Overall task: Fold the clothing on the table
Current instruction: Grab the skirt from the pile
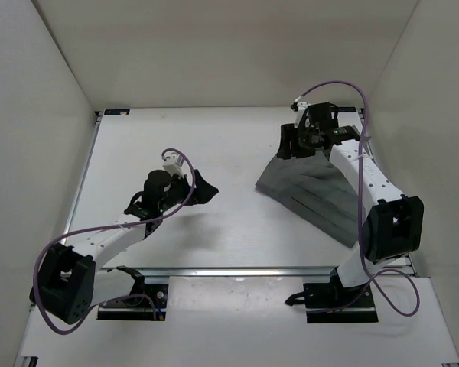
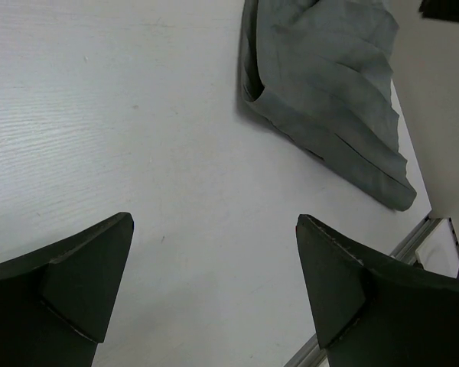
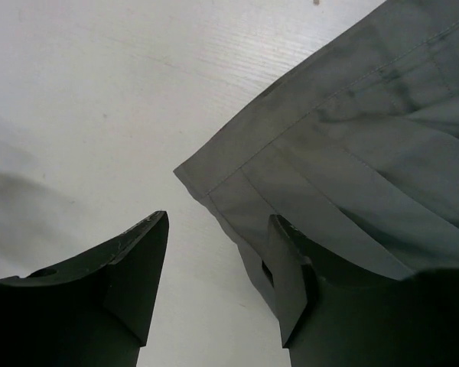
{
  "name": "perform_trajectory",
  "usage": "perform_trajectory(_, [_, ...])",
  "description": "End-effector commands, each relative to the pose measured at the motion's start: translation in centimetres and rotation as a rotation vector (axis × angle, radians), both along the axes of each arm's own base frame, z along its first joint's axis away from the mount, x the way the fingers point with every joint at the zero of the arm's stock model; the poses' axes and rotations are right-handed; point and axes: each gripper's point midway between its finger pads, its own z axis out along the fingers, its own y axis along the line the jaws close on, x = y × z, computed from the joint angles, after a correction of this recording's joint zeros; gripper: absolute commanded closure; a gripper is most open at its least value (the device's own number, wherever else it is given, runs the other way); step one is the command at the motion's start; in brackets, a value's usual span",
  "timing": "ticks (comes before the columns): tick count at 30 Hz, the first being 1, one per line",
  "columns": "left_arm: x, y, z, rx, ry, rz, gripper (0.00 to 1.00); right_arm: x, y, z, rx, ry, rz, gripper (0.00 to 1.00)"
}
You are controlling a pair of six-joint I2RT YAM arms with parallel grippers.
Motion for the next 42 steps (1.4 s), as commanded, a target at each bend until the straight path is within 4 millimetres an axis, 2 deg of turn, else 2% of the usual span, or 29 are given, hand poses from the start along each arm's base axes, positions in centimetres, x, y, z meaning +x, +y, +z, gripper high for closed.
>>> perform_trajectory(1, [-0.3, 0.1, 1.8, -0.039, -0.068, 0.004, 0.01, -0.7, 1.3, 0.0, -0.016, -0.047, 0.023, 0.48])
perform_trajectory(4, [-1.1, 0.1, 2.4, -0.071, -0.139, -0.024, 0.01, -1.8, 2.1, -2.2, -0.079, -0.031, 0.027, 0.41])
perform_trajectory(8, [-1.7, 0.1, 4.1, -0.173, -0.207, -0.077, 0.01, -2.9, 4.0, -4.5, -0.114, -0.026, 0.058, 0.40])
perform_trajectory(10, [-2.2, 0.2, 4.3, -0.205, -0.223, -0.082, 0.01, -3.1, 4.1, -5.5, -0.133, -0.031, 0.061, 0.42])
perform_trajectory(13, [-2.3, 0.1, 5.4, -0.241, -0.266, -0.080, 0.01, -4.0, 5.5, -7.1, -0.181, -0.040, 0.115, 0.46])
perform_trajectory(16, [-2.2, 0.6, 5.1, -0.281, -0.234, -0.044, 0.04, -4.2, 6.0, -8.2, -0.220, -0.044, 0.130, 0.48])
perform_trajectory(17, [-2.2, 0.6, 5.2, -0.292, -0.235, -0.052, 0.18, -4.7, 6.9, -8.8, -0.227, -0.040, 0.155, 0.47])
perform_trajectory(18, [-2.1, 0.7, 5.4, -0.296, -0.242, -0.048, 0.26, -4.6, 6.8, -9.0, -0.241, -0.043, 0.143, 0.47])
perform_trajectory(19, [-2.1, 0.8, 5.4, -0.296, -0.242, -0.037, 0.61, -4.4, 6.4, -9.8, -0.288, -0.046, 0.128, 0.43])
perform_trajectory(20, [-2.0, 0.8, 5.4, -0.294, -0.242, -0.018, 0.96, -3.9, 6.7, -9.7, -0.295, -0.063, 0.124, 0.38])
perform_trajectory(21, [-1.8, 1.1, 5.3, -0.289, -0.245, -0.002, 1.00, -3.7, 6.4, -10.0, -0.313, -0.063, 0.121, 0.38])
perform_trajectory(23, [-1.8, 1.4, 5.4, -0.279, -0.255, 0.018, 1.00, -3.0, 6.0, -10.8, -0.344, -0.066, 0.105, 0.36])
perform_trajectory(26, [-1.7, 1.7, 5.4, -0.273, -0.255, 0.028, 0.89, -2.2, 5.9, -12.2, -0.363, -0.044, 0.099, 0.36])
perform_trajectory(27, [-1.7, 1.9, 5.4, -0.276, -0.248, 0.031, 0.85, -1.8, 5.4, -12.8, -0.381, -0.030, 0.088, 0.36])
perform_trajectory(30, [-1.7, 2.2, 5.3, -0.267, -0.249, 0.050, 0.83, -1.3, 5.0, -14.3, -0.413, -0.010, 0.071, 0.38])
perform_trajectory(33, [-1.6, 2.4, 5.5, -0.266, -0.256, 0.058, 0.82, -0.8, 5.6, -15.0, -0.415, -0.023, 0.073, 0.48])
perform_trajectory(34, [-1.6, 2.4, 5.2, -0.263, -0.251, 0.059, 0.82, -0.5, 5.1, -15.2, -0.422, -0.020, 0.055, 0.52])
perform_trajectory(36, [-1.7, 2.2, 5.2, -0.268, -0.246, 0.052, 0.82, -0.1, 5.7, -16.0, -0.418, -0.013, 0.065, 0.58])
perform_trajectory(37, [-1.7, 2.2, 5.0, -0.265, -0.242, 0.052, 0.81, 0.0, 5.4, -15.9, -0.441, -0.018, 0.086, 0.61])
perform_trajectory(38, [-1.7, 2.3, 5.0, -0.264, -0.245, 0.056, 0.81, 0.3, 5.5, -16.0, -0.452, -0.018, 0.090, 0.69])
perform_trajectory(39, [-1.6, 2.4, 4.9, -0.261, -0.243, 0.061, 0.80, 0.4, 5.7, -15.7, -0.457, -0.014, 0.097, 0.88])
perform_trajectory(40, [-1.6, 2.4, 5.0, -0.254, -0.255, 0.057, 0.81, 0.5, 5.2, -15.9, -0.475, -0.001, 0.090, 0.99])
perform_trajectory(42, [-1.5, 2.8, 4.6, -0.242, -0.248, 0.076, 0.81, 0.8, 5.8, -14.8, -0.474, -0.014, 0.097, 1.00])
